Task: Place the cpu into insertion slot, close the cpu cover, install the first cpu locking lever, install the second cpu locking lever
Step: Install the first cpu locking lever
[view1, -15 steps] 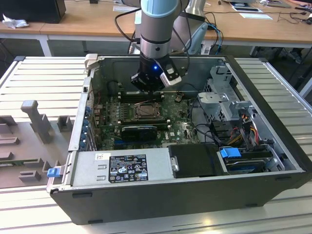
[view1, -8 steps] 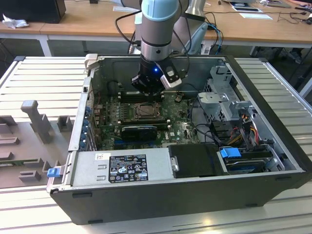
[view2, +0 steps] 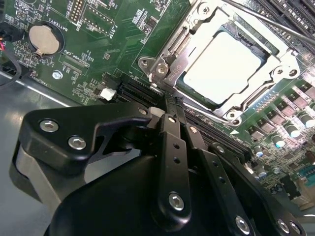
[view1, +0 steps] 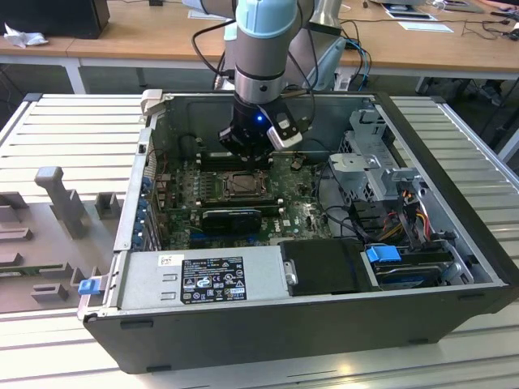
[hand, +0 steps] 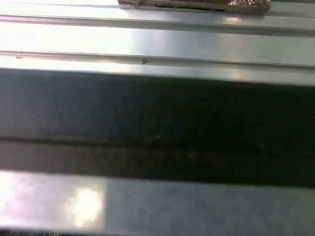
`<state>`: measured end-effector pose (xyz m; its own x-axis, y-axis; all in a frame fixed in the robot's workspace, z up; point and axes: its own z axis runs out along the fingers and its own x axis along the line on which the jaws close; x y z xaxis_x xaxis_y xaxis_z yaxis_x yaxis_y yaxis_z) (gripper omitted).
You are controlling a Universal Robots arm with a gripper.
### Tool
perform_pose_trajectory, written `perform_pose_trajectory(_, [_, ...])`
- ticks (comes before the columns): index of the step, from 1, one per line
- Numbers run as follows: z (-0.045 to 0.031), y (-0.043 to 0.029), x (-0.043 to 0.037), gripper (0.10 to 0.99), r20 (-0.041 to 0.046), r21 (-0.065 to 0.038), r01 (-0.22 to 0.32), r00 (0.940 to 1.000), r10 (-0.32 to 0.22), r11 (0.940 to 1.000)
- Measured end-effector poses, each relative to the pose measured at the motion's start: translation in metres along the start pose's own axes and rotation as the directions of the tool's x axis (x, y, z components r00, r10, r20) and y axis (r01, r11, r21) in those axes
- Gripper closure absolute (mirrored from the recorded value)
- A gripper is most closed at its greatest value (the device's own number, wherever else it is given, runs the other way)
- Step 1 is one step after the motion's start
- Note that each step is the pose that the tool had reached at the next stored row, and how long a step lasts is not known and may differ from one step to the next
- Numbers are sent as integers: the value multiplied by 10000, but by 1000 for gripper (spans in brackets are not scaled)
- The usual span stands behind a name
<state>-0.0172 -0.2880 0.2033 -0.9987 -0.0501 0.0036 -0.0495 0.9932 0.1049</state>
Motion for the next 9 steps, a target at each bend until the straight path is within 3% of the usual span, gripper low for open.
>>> perform_pose_trajectory(6, [-21, 2, 0, 980, 2, 6, -1, 10000, 1, 10000])
perform_pose_trajectory(9, [-18, 2, 0, 980, -3, 64, -1, 10000, 1, 10000])
